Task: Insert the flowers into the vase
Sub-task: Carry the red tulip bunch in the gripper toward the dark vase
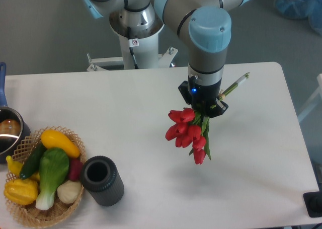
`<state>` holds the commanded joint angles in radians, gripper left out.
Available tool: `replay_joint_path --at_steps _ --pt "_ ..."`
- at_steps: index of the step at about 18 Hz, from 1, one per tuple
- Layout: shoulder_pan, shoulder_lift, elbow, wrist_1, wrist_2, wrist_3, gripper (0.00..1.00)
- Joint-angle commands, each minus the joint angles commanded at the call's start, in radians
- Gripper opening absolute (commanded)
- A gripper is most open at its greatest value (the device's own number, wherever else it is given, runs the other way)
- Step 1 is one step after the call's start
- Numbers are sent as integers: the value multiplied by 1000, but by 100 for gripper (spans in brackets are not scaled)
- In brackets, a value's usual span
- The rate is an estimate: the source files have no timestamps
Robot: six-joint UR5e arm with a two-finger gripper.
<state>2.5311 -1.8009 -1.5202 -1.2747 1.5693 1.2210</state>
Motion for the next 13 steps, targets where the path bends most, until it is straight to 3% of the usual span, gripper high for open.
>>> replay_joint_path --at_steps 7,13 --pt "-5 6 0 -3 -54 -18 0" --pt "-5 28 -9 9 -240 -57 0"
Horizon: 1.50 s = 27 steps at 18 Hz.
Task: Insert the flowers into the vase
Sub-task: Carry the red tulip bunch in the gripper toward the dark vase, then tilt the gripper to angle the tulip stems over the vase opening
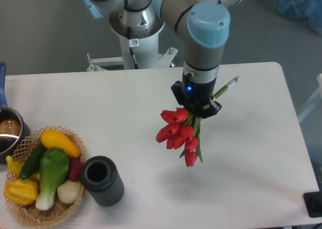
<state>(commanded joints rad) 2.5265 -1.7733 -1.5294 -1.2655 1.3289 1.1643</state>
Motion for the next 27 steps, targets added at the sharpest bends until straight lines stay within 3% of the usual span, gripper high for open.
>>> replay_joint_path --at_steps 2,8,11,17,24,27 --pt "-5 5 -3 30 -84 -37 0" --pt "-38 -8 -35 274 -313 -224 0" --pt "-44 -6 -37 327 -381 -267 0" --pt "-35 5 -17 356 -523 -275 0" --pt "-38 6 -3 377 -530 -325 0" --pt "-31 5 -3 382 -592 -357 0"
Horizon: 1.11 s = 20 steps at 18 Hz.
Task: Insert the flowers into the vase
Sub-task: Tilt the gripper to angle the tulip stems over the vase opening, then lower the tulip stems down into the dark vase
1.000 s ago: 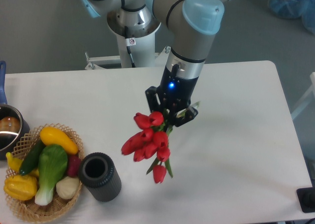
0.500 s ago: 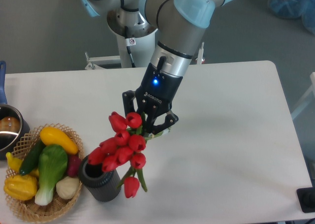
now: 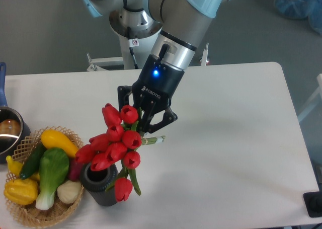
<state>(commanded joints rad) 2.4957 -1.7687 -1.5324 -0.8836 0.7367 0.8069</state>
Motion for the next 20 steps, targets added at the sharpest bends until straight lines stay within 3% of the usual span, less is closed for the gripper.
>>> replay_joint_path --at_steps 4,9,11,16,20 --pt "34 -2 -2 54 -170 -11 0" --pt "20 -2 -5 93 -220 -17 0" --pt "22 -8 8 147 -240 -18 0" --pt "20 -18 17 152 -367 -18 0" --pt "-1 -97 21 152 -450 -18 0"
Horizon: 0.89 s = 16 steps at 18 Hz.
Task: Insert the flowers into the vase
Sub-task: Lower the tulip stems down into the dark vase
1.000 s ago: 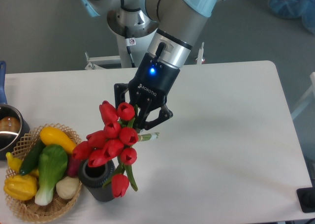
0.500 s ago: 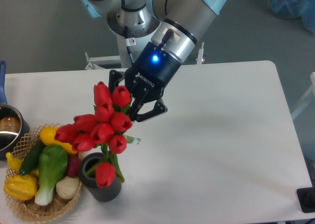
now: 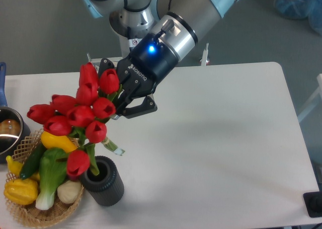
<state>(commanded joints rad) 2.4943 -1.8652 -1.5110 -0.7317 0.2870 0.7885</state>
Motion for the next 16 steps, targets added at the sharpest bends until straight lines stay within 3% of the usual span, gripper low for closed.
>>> replay_joint_path --at_steps 16 --pt "-11 -92 37 0 -104 8 0"
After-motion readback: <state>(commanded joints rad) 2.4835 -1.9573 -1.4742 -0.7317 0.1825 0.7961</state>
